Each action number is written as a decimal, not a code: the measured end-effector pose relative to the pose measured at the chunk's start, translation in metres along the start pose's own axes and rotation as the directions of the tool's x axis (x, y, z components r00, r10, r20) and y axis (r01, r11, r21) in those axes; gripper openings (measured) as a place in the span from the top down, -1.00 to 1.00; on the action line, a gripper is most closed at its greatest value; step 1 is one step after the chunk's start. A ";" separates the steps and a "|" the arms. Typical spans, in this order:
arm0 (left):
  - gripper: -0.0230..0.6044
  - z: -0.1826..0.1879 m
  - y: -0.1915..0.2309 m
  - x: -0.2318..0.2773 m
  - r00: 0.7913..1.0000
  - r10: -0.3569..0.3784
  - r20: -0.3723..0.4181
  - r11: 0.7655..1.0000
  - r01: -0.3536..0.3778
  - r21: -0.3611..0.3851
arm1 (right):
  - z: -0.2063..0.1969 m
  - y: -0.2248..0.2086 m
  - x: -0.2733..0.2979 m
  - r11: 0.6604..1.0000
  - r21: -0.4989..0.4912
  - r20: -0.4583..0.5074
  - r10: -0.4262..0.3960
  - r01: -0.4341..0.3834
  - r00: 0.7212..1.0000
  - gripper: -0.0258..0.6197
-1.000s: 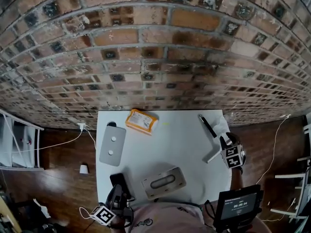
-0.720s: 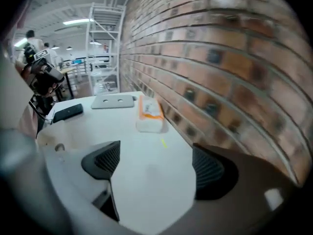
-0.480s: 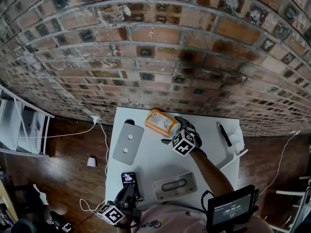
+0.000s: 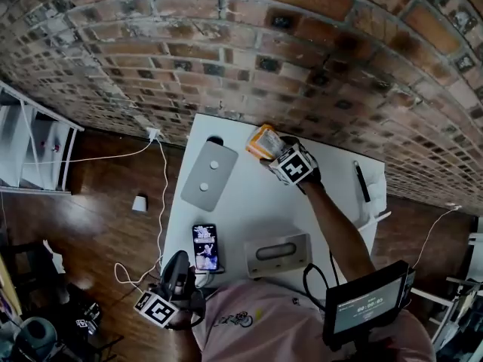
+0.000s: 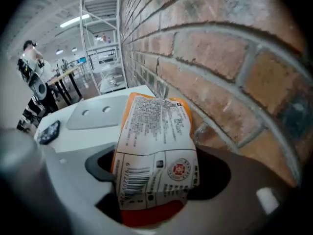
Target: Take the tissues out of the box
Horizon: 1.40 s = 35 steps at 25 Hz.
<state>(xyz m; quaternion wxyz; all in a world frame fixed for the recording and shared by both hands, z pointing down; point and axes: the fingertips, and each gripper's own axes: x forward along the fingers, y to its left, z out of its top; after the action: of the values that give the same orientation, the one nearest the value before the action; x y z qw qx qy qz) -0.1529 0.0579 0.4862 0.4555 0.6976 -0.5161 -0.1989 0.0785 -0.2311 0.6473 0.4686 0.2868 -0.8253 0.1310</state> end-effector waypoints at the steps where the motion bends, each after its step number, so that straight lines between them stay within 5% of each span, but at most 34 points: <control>1: 0.92 0.009 0.002 -0.008 1.000 -0.002 0.029 1.000 0.002 -0.007 | -0.003 0.005 -0.014 0.999 0.013 0.042 0.034 -0.035 0.999 -0.28; 5: 0.92 0.037 0.006 -0.037 0.992 -0.018 0.122 0.999 0.021 -0.026 | 0.000 0.052 -0.113 0.974 -0.121 0.262 0.218 -0.192 0.940 -0.27; 7: 0.92 0.048 0.002 -0.045 0.988 -0.040 0.147 0.999 0.042 -0.013 | -0.001 0.085 -0.173 0.944 -0.249 0.283 0.285 -0.217 0.916 -0.27; 12: 0.92 0.050 -0.026 -0.037 0.980 -0.129 0.154 0.992 0.128 0.018 | -0.026 0.150 -0.294 0.832 -0.532 0.130 0.265 -0.158 0.955 -0.30; 17: 0.92 0.039 -0.055 -0.025 0.967 -0.220 0.132 0.975 0.217 0.040 | -0.047 0.205 -0.342 0.780 -0.615 0.073 0.203 -0.117 0.976 -0.33; 22: 0.92 0.028 -0.068 -0.027 0.958 -0.266 0.109 0.964 0.263 0.036 | -0.064 0.238 -0.328 0.733 -0.668 0.023 0.188 -0.125 0.982 -0.33; 31: 0.92 0.036 -0.071 -0.044 0.943 -0.312 0.116 0.950 0.311 0.030 | -0.082 0.259 -0.272 0.759 -0.627 0.025 0.244 -0.175 0.969 -0.39; 35: 0.92 0.037 -0.073 -0.042 0.942 -0.319 0.109 0.948 0.317 0.029 | -0.071 0.268 -0.266 0.804 -0.566 0.104 0.288 -0.181 0.952 -0.39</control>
<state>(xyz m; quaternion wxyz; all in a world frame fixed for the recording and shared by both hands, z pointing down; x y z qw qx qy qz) -0.1576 0.0832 0.3982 0.3840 0.7619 -0.4225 -0.3058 0.0742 0.1111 0.4734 0.4325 0.0464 -0.8967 -0.0816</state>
